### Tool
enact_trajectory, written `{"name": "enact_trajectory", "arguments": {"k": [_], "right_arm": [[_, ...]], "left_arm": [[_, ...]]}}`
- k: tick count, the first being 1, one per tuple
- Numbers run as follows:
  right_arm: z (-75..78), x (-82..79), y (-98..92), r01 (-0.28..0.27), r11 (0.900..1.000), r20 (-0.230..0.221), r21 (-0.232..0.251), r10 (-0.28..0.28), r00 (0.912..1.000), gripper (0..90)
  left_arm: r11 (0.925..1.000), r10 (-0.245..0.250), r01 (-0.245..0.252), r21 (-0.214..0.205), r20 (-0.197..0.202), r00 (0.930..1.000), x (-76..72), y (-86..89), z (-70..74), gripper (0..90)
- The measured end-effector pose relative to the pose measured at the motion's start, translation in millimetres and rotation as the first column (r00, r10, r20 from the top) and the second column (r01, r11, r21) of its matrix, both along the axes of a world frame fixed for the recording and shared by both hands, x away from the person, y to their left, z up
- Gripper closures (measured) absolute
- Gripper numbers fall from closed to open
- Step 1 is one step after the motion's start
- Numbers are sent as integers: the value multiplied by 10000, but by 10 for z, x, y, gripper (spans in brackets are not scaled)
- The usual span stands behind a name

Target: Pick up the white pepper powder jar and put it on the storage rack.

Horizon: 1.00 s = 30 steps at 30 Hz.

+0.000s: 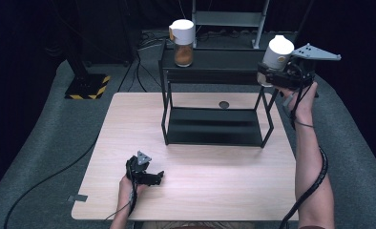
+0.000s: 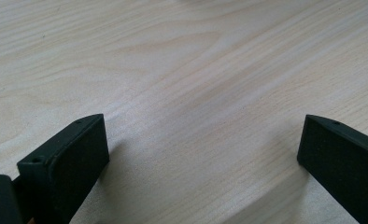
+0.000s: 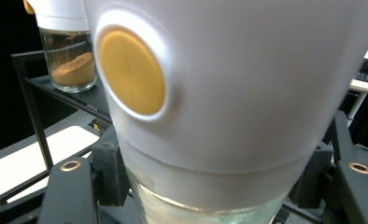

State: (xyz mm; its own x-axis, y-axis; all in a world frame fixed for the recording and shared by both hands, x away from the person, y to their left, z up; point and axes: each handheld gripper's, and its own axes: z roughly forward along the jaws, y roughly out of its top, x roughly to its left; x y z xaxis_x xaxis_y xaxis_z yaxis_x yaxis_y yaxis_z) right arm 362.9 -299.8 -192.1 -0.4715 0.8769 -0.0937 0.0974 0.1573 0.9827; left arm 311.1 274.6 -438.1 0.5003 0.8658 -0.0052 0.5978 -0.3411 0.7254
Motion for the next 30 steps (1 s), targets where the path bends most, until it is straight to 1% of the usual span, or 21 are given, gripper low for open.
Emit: {"name": "enact_trajectory", "arguments": {"k": [9, 17, 30], "right_arm": [[118, 94, 3, 193, 9998, -72, 39, -193, 9998, 303], [194, 238, 12, 394, 9992, -375, 41, -392, 9985, 303], [302, 496, 88, 764, 9969, -907, -180, -777, 9928, 303]], "left_arm": [[10000, 1, -1, -2, -1, 10000, 0, 0, 0, 14], [10000, 1, -1, -3, -1, 10000, 0, 0, 0, 14], [10000, -2, 2, -6, 2, 10000, -1, 1, 0, 15]]}}
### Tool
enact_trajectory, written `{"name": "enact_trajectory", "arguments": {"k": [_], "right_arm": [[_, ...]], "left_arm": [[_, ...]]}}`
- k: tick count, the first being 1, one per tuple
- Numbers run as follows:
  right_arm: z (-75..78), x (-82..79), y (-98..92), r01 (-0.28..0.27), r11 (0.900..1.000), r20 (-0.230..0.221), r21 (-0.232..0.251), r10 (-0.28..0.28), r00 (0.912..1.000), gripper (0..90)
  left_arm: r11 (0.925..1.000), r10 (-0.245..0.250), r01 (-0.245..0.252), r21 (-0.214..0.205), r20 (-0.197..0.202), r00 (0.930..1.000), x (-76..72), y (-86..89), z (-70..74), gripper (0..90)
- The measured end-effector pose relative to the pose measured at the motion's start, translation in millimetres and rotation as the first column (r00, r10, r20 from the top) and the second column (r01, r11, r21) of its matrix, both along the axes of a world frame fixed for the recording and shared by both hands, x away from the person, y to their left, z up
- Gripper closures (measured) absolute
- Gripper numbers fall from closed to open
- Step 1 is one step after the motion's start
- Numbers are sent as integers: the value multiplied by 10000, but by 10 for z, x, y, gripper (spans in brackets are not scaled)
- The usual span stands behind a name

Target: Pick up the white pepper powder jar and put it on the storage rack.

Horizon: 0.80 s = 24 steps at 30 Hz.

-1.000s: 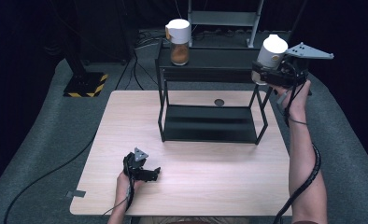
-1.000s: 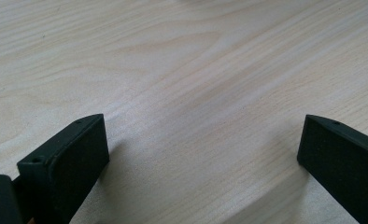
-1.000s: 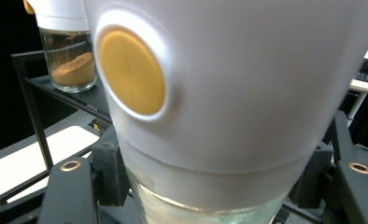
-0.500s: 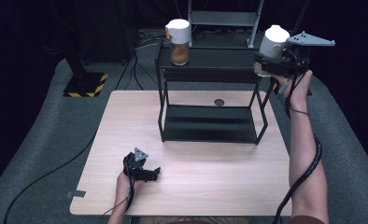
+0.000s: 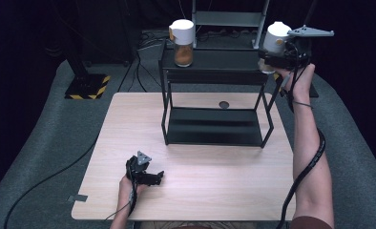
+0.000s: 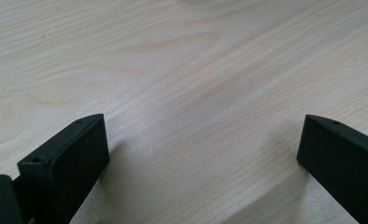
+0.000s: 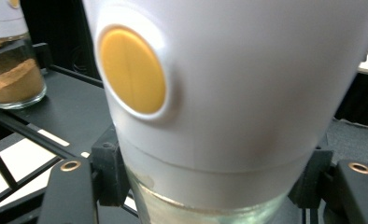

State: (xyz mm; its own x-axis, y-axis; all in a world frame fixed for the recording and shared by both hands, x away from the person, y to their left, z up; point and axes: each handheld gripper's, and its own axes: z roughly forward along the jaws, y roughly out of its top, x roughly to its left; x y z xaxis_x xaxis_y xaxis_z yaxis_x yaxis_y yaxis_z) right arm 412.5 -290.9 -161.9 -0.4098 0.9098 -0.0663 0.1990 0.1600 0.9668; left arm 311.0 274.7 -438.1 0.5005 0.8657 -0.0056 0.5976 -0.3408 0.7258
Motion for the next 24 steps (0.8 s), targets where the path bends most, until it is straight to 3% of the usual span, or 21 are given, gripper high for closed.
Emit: {"name": "enact_trajectory", "arguments": {"k": [13, 24], "right_arm": [[50, 189, 52, 268, 9996, -387, 41, -266, 9989, 303], [48, 347, 59, 573, 9977, -758, 367, -544, 9956, 303]], "left_arm": [[10000, -1, 1, 5, 1, 10000, 0, 0, 0, 16], [10000, -15, 15, 6, 12, 10000, -2, 1, 0, 18]]}}
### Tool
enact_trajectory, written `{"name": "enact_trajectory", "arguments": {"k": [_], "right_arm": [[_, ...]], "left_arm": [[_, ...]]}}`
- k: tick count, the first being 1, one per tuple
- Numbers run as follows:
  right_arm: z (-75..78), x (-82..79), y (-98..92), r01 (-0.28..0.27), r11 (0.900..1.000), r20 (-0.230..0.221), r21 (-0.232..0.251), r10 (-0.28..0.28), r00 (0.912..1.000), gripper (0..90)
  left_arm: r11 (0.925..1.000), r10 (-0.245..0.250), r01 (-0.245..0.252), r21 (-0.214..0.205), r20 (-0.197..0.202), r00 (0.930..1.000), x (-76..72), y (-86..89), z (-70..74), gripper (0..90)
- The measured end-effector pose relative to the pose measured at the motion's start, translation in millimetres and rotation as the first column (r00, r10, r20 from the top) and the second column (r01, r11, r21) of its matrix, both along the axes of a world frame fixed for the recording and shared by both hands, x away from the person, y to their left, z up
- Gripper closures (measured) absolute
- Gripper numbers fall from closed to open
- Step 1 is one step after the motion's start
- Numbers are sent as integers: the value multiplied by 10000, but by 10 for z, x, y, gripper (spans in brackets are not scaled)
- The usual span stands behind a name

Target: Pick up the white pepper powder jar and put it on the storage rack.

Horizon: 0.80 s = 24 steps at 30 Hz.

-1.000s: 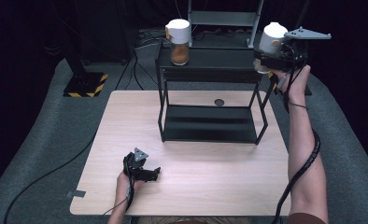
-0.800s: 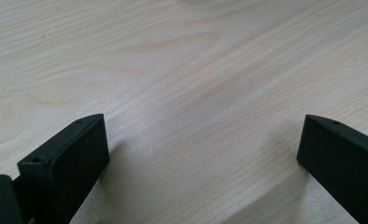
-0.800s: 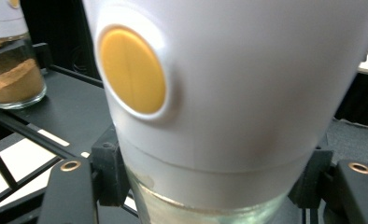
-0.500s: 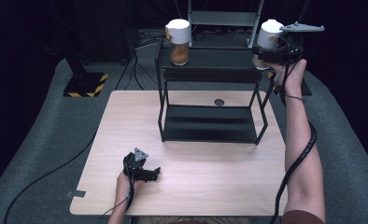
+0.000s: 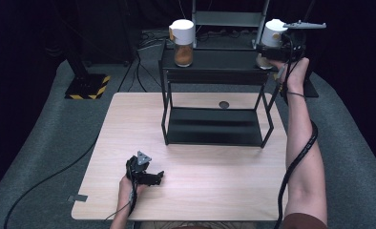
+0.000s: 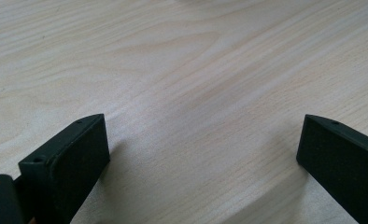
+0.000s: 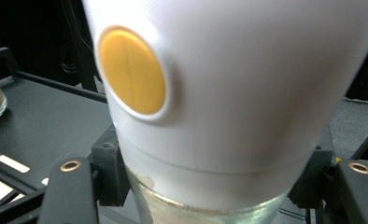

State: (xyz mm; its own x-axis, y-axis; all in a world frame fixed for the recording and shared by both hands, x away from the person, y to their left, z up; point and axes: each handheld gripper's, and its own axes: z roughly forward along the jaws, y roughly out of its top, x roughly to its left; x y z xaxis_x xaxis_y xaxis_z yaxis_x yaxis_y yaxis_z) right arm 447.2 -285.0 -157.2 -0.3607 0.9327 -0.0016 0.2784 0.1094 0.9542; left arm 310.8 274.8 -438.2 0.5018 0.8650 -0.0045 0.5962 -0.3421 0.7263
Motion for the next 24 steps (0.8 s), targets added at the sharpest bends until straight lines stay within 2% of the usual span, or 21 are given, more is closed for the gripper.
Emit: {"name": "enact_trajectory", "arguments": {"k": [6, 24], "right_arm": [[-20, 36, 14, 67, 9998, -81, -175, -68, 9999, 303], [9, 74, -30, -151, 9997, -255, -208, 146, 9996, 304]], "left_arm": [[10000, -11, 11, 1, 3, 10000, 0, 1, 0, 19], [10000, -13, 13, 7, 11, 10000, -3, -1, 0, 20]]}}
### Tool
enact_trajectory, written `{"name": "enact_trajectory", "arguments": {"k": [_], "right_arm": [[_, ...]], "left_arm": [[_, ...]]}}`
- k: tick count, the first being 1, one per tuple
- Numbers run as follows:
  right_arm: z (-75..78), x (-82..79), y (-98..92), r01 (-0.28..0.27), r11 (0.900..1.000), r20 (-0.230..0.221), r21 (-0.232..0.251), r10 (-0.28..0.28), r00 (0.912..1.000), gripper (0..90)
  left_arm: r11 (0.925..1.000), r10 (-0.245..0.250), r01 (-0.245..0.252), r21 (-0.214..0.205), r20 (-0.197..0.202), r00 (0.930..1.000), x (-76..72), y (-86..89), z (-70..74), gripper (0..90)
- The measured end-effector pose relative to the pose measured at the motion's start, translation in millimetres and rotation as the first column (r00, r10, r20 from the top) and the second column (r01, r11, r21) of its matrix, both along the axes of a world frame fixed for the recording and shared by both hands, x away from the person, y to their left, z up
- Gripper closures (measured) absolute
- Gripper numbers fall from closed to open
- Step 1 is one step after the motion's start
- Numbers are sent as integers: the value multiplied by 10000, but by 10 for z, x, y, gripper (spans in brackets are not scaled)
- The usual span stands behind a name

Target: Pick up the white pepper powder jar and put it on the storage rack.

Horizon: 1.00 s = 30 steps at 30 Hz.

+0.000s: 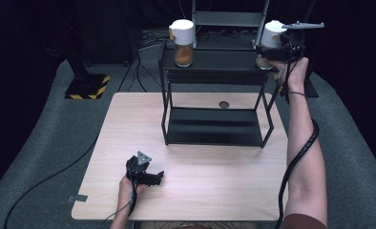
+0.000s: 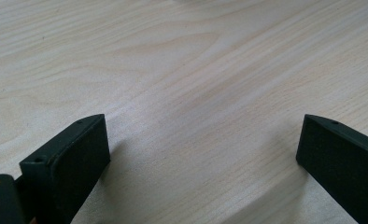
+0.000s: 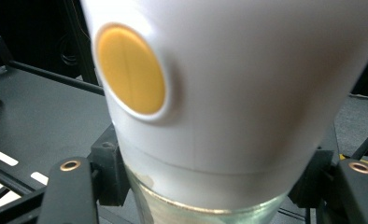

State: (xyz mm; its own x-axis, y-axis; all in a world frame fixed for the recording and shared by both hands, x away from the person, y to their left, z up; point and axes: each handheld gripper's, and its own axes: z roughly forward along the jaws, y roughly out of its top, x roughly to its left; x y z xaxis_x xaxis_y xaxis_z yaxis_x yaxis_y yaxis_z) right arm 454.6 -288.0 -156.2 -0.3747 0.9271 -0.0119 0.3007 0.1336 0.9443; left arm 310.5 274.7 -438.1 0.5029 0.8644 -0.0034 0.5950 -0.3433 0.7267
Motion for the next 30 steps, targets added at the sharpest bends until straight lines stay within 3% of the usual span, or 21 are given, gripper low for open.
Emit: {"name": "enact_trajectory", "arguments": {"k": [6, 26, 30], "right_arm": [[-38, -14, 39, 147, 9999, 201, -55, -146, 9997, 304], [13, -10, 33, 108, 9998, 24, -158, -108, 9999, 300], [100, 3, 69, -1, 9989, -350, -479, -16, 9994, 201]], "left_arm": [[10000, -1, 1, 0, 0, 10000, 0, 0, 0, 20], [10000, 0, 0, 0, 2, 10000, -1, 0, 0, 21], [10000, -1, 1, -4, 6, 10000, -1, 0, -1, 21]]}}
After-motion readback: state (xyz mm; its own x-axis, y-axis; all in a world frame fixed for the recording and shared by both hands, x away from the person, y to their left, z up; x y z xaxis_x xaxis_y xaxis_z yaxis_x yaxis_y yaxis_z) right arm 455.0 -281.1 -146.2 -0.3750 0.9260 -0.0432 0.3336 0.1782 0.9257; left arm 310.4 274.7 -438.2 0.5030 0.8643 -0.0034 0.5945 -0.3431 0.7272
